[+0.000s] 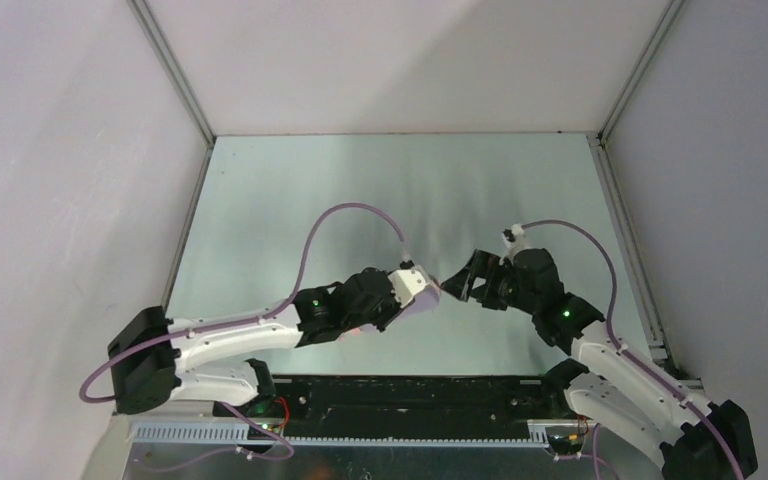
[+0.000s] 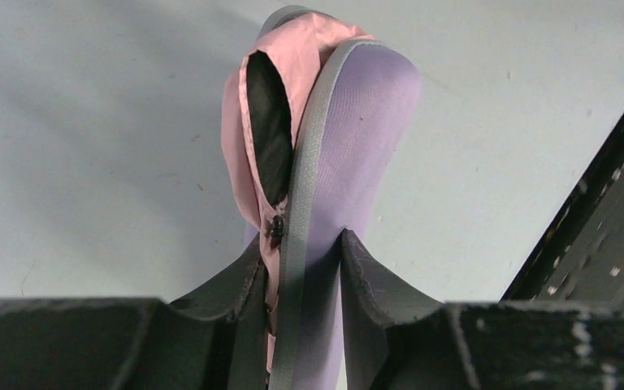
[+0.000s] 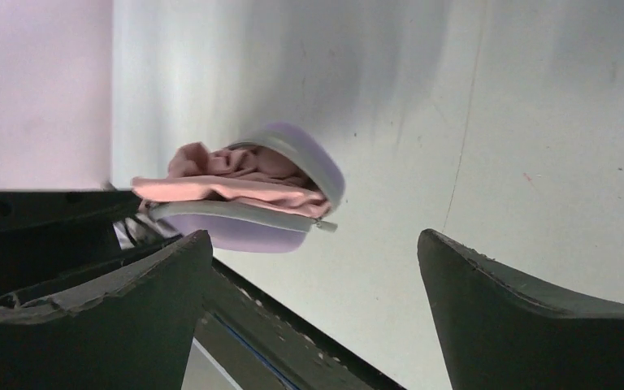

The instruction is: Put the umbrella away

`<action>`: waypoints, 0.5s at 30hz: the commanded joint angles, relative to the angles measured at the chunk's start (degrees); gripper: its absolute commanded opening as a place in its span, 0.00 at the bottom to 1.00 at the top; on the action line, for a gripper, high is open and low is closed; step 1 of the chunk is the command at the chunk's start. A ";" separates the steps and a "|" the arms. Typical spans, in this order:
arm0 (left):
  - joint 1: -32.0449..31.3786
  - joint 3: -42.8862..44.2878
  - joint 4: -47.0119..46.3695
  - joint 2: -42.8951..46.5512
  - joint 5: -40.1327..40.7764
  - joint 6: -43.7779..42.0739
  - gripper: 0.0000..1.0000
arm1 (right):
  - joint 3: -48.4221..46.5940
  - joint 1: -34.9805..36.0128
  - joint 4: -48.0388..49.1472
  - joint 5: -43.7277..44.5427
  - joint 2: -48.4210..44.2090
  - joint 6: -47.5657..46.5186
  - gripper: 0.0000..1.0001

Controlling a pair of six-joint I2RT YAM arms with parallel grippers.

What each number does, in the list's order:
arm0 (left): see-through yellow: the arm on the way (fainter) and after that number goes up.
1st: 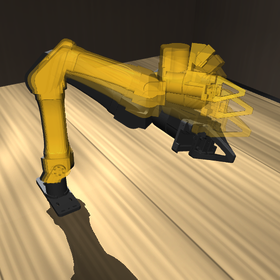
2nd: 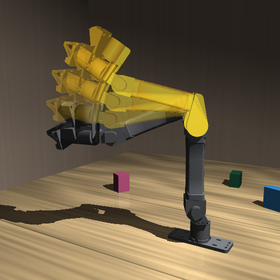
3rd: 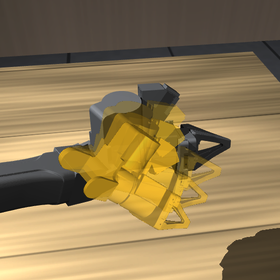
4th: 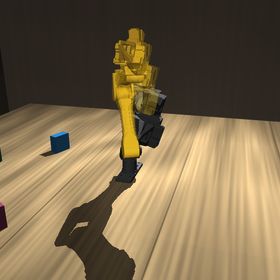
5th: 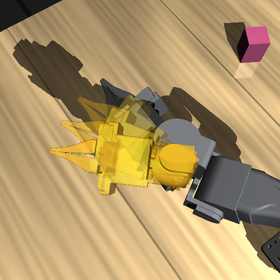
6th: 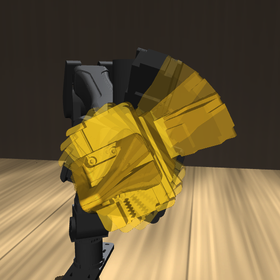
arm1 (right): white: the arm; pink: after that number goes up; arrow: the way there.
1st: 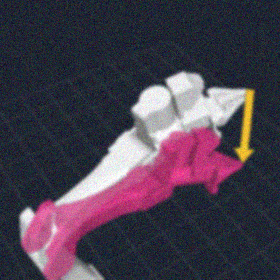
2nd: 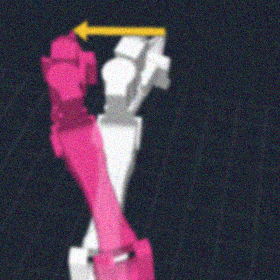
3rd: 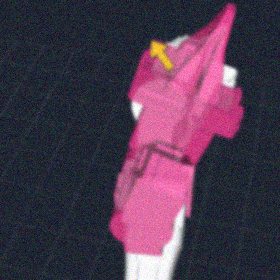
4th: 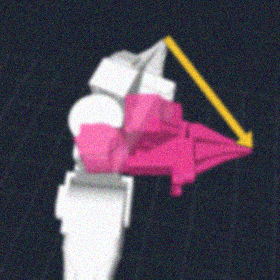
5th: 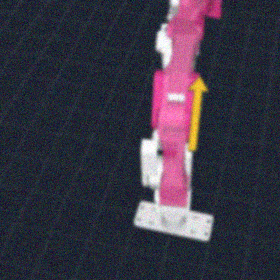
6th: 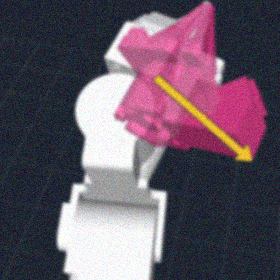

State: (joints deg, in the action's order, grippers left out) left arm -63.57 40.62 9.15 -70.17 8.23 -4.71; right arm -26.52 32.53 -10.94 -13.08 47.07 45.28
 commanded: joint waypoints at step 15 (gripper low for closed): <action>0.11 3.19 -7.18 10.88 3.84 10.16 0.00 | 2.11 -6.80 27.23 -14.53 -1.16 15.33 1.00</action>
State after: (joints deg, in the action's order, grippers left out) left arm -63.57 42.35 7.60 -64.53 15.66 8.47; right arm -19.09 27.09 4.40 -17.26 46.72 78.06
